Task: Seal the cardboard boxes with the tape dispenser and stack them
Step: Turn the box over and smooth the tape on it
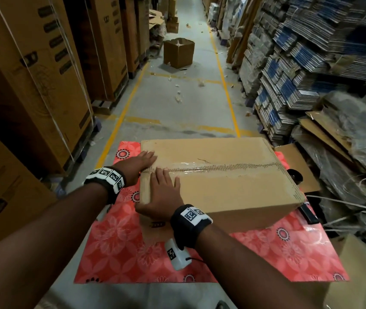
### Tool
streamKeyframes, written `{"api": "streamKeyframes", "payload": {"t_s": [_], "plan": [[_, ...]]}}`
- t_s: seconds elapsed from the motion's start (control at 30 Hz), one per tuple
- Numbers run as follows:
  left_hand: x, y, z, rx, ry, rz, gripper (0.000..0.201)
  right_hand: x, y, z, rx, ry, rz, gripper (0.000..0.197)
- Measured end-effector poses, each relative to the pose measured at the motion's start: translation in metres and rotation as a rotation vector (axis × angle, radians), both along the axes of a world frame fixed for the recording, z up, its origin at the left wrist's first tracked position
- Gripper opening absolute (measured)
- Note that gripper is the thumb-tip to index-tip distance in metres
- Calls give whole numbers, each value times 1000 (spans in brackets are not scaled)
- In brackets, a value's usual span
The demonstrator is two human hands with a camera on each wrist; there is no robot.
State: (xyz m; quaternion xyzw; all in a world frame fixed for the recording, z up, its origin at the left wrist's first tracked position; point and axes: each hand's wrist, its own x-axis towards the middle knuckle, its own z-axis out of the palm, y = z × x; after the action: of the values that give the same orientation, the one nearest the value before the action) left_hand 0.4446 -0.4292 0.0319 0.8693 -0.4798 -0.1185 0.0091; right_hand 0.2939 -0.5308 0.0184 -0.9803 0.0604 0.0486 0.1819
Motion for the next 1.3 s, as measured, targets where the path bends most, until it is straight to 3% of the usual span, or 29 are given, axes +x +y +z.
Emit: {"api": "streamKeyframes", "payload": {"t_s": [0.13,0.43,0.73,0.83,1.07,1.3], "plan": [[-12,8,-15,-114,9,73,70,-3,4,3,-7,31,23,115],[-60,33,-30,-155,-76,304,68,-28,-16,5,-102,54,273,113],[-159,-9,-39,-205,-196,520,71,-83,-86,15,-194,122,494,106],[-200,-41,-39,-210,-211,555,69,-112,-128,20,-172,122,493,101],[-287,-118,-39,-195,-283,405,71,-179,-236,24,-76,186,403,99],[-360,-174,-30,-287,-226,429,64,-238,-292,19,-6,81,237,89]]}}
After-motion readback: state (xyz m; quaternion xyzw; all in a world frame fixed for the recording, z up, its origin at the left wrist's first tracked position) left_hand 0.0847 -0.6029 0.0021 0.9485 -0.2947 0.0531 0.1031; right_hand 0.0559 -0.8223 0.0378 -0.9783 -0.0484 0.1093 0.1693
